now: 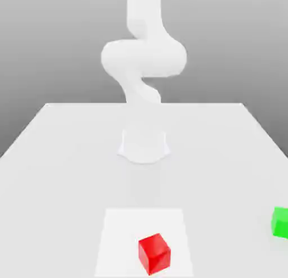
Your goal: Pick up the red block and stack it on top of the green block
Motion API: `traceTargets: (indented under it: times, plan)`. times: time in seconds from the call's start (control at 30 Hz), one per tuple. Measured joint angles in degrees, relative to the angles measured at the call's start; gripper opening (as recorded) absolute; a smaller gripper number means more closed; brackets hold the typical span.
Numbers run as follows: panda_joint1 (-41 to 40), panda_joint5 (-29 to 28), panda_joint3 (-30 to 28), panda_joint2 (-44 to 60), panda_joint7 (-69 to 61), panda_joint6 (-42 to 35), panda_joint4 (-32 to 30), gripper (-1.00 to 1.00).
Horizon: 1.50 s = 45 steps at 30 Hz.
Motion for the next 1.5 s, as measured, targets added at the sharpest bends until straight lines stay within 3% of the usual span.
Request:
traceTargets:
  times: [0.43, 0.8, 0.97, 1.0, 1.23, 1.4, 1.5]
  plan:
    - [5.8, 3.6, -4.1, 27.4, -14.5, 10.9, -5.9, 0.0]
    - [6.9, 2.3, -4.2, 50.0, -23.4, 20.5, -10.8, 0.0]
    - [5.8, 3.7, -2.7, 60.3, -25.2, 28.5, -9.8, 0.0]
    - [5.6, 3.9, -2.5, 61.5, -25.4, 29.5, -9.6, -1.0]
    - [5.5, 3.8, -2.4, 61.4, -25.3, 29.3, -9.6, -1.0]
    - [6.6, 1.8, -3.5, 52.5, -23.9, 21.8, -11.0, -1.0]
    - [10.8, 0.2, 0.7, 51.0, -25.6, 19.2, -10.0, -1.0]
